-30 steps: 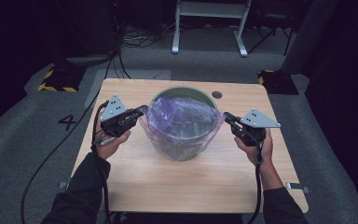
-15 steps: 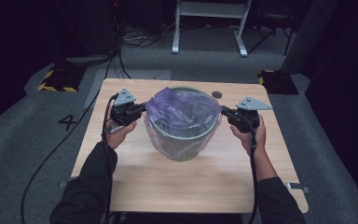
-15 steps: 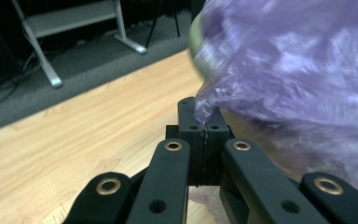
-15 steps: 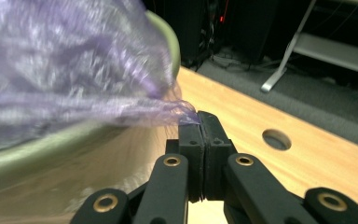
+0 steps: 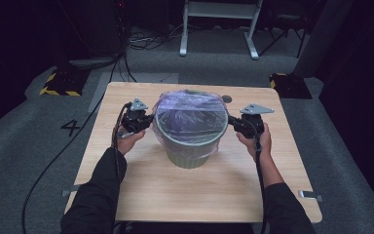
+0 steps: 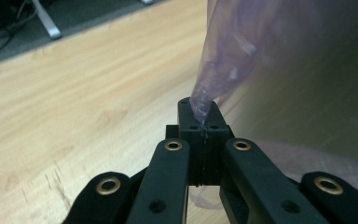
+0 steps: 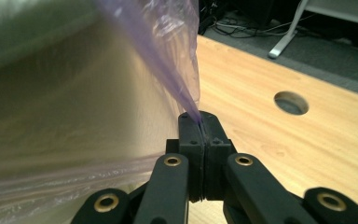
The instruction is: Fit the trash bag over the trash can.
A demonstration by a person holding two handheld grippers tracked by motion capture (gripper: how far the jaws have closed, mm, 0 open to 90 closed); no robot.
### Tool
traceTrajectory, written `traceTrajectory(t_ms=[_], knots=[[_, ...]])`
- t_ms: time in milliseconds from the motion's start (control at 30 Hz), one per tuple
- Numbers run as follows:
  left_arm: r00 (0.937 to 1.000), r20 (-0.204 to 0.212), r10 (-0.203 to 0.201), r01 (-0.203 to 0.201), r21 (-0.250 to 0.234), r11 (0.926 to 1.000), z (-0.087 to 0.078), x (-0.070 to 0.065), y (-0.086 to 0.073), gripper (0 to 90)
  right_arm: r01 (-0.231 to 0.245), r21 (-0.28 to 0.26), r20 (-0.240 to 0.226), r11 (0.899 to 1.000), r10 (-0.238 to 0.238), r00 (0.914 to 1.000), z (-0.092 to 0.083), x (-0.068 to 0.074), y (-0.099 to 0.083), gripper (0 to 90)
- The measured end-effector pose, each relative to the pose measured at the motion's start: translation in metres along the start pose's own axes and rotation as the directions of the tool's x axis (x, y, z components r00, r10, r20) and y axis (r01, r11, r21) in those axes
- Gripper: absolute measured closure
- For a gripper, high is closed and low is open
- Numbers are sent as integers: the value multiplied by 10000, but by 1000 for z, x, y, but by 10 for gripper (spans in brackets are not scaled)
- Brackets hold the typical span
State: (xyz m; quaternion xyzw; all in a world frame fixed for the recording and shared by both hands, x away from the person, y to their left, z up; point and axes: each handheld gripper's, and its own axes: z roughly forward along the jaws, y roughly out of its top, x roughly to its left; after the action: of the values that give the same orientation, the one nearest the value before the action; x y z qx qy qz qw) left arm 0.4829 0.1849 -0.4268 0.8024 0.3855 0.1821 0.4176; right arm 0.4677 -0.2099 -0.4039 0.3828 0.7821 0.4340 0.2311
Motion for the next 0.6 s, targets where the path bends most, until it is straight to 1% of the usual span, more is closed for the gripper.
traceTrajectory(t_ms=[67, 133, 167, 200, 233, 267, 333, 400, 433, 467, 500, 533, 567, 600], knots=[[9996, 230, -147, 146, 53, 9999, 3, 1, -4, 896, -52, 9, -50, 10000, 52, 10000, 1, 0, -4, 896], [9992, 342, -226, 221, 158, 9996, 5, 0, -7, 896, -65, 45, -78, 10000, 66, 9999, 2, -1, -6, 895], [9988, 430, -213, 204, 225, 9995, 5, 0, -8, 896, -58, 91, -97, 9999, 59, 9999, 3, -1, -8, 895], [9989, 424, -206, 197, 227, 9995, 6, -1, -9, 896, -55, 109, -122, 9999, 56, 9999, 4, 0, -8, 893], [9986, 469, -263, 252, 243, 9994, 6, -2, -10, 896, 9, 119, -93, 9999, -8, 10000, 5, 0, -9, 891], [9984, 527, -200, 187, 244, 9995, 6, -3, -11, 895, 116, 174, -15, 9998, -116, 9999, 6, 2, -9, 891], [9985, 543, 7, -26, 349, 9994, 5, -5, -12, 895, 156, 253, -84, 9996, -154, 9998, 8, 4, -10, 891], [9985, 524, -136, 119, 337, 9994, 3, -6, -12, 890, 233, 394, -72, 9990, -231, 9997, 8, 6, -10, 891], [9992, 383, -86, 74, 325, 9994, 1, -6, -14, 864, 271, 458, -37, 9986, -269, 9996, 8, 7, -10, 885], [9990, 444, -8, -3, 244, 9997, -2, -7, -16, 853, 330, 539, 6, 9980, -331, 9995, 7, 9, -10, 877], [9988, 469, 101, -109, 173, 9998, -5, -8, -18, 852, 515, 558, 48, 9971, -518, 9986, 6, 10, -10, 877], [9992, 371, 136, -136, 1, 9999, -9, -8, -22, 841, 676, 580, 97, 9960, -683, 9976, 4, 11, -11, 876], [9995, 283, 126, -125, -50, 9999, -12, -8, -24, 800, 728, 530, 93, 9959, -734, 9973, 1, 11, -13, 855], [9996, 267, 4, 2, -224, 9997, -17, -7, -26, 769, 738, 463, 113, 9962, -744, 9972, -1, 11, -14, 842]])
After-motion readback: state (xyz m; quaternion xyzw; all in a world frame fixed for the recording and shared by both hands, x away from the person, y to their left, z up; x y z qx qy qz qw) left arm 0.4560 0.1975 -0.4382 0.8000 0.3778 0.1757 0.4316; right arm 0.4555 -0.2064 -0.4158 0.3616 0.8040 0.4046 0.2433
